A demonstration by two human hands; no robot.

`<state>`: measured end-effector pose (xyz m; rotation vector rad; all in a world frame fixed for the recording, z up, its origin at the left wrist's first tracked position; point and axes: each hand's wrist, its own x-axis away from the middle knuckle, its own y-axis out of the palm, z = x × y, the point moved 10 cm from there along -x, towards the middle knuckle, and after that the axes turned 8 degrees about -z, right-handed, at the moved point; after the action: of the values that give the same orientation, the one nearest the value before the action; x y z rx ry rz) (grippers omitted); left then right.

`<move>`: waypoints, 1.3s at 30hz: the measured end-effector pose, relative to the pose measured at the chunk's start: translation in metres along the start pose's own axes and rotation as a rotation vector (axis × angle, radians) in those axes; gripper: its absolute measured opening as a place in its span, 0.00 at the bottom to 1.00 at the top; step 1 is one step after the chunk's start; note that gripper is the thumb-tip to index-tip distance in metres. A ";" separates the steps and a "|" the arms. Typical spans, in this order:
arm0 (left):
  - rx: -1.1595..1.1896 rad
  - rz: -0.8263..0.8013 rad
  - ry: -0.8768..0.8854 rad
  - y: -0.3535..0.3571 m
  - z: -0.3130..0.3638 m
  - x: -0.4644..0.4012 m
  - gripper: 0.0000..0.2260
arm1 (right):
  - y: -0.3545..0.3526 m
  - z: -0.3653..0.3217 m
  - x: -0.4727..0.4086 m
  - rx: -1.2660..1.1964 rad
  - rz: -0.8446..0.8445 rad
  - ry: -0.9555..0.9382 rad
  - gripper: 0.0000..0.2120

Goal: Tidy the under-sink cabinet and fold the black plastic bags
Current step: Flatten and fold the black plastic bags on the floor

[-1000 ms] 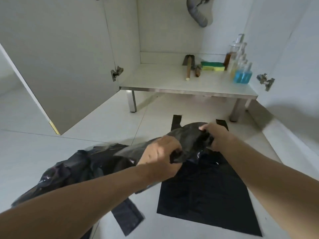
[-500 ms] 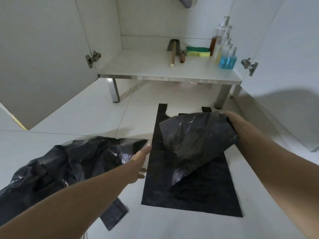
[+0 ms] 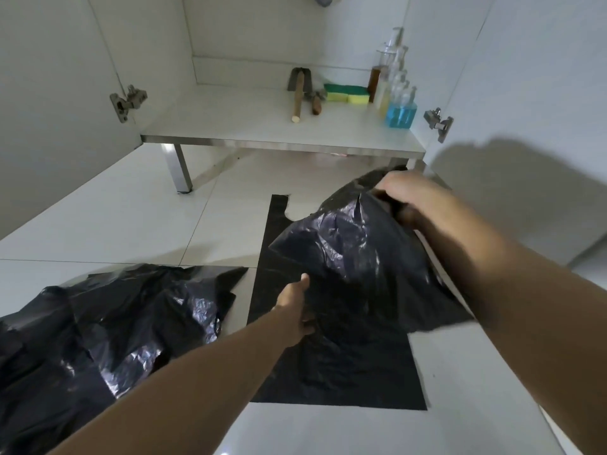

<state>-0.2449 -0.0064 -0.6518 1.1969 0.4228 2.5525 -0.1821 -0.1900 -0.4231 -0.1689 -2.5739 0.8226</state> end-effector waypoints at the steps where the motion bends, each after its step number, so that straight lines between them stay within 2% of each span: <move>1: 0.027 0.001 0.029 0.000 0.007 -0.003 0.21 | -0.004 -0.005 0.005 -0.014 0.017 -0.024 0.16; 3: 0.063 0.021 0.093 -0.002 0.023 -0.010 0.19 | -0.009 -0.014 0.011 0.044 0.007 -0.085 0.25; 5: 0.094 0.065 0.129 -0.005 0.035 -0.013 0.18 | -0.009 -0.023 0.021 0.264 -0.025 -0.133 0.29; 9: 0.124 0.087 0.137 -0.008 0.042 -0.030 0.15 | -0.014 -0.041 0.033 0.437 -0.032 -0.247 0.19; 15: 0.218 -0.036 0.195 0.012 0.050 -0.021 0.07 | -0.039 -0.039 0.023 0.262 -0.062 -0.304 0.33; 17: 0.279 -0.107 0.244 0.020 0.062 -0.013 0.04 | -0.049 -0.030 0.017 0.216 -0.057 -0.289 0.33; 19: 0.326 -0.138 0.322 0.021 0.083 -0.009 0.11 | -0.058 -0.016 0.009 0.204 -0.036 -0.264 0.29; 21: 0.356 -0.129 0.412 0.017 0.109 -0.004 0.11 | -0.067 -0.001 -0.001 0.265 0.038 -0.220 0.27; 25: 0.205 -0.127 0.531 0.011 0.174 0.013 0.10 | -0.078 0.013 -0.025 0.329 0.153 -0.195 0.33; 27: 0.185 -0.167 0.633 0.013 0.215 0.023 0.16 | -0.079 0.000 -0.031 0.167 0.140 -0.314 0.32; 29: 0.103 -0.188 0.702 0.019 0.247 0.033 0.18 | -0.079 -0.012 -0.035 0.021 0.113 -0.429 0.32; 31: -0.044 -0.132 0.730 0.025 0.260 0.038 0.22 | -0.079 -0.009 -0.042 -0.094 0.122 -0.462 0.32; 33: -0.204 0.045 0.705 0.015 0.250 0.033 0.25 | -0.077 0.017 -0.051 -0.124 0.206 -0.381 0.28; 35: -0.323 0.213 0.607 -0.005 0.222 0.016 0.24 | -0.067 0.063 -0.058 -0.117 0.277 -0.184 0.25; 37: -0.420 0.259 0.458 -0.024 0.182 -0.011 0.26 | -0.055 0.107 -0.063 -0.101 0.288 -0.017 0.24; 39: -0.496 0.236 0.336 -0.037 0.146 -0.039 0.29 | -0.048 0.138 -0.062 -0.062 0.306 0.108 0.22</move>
<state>-0.1028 0.0334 -0.6036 0.6745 -0.2958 2.8230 -0.1858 -0.3167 -0.5188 -0.6216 -2.5071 0.8135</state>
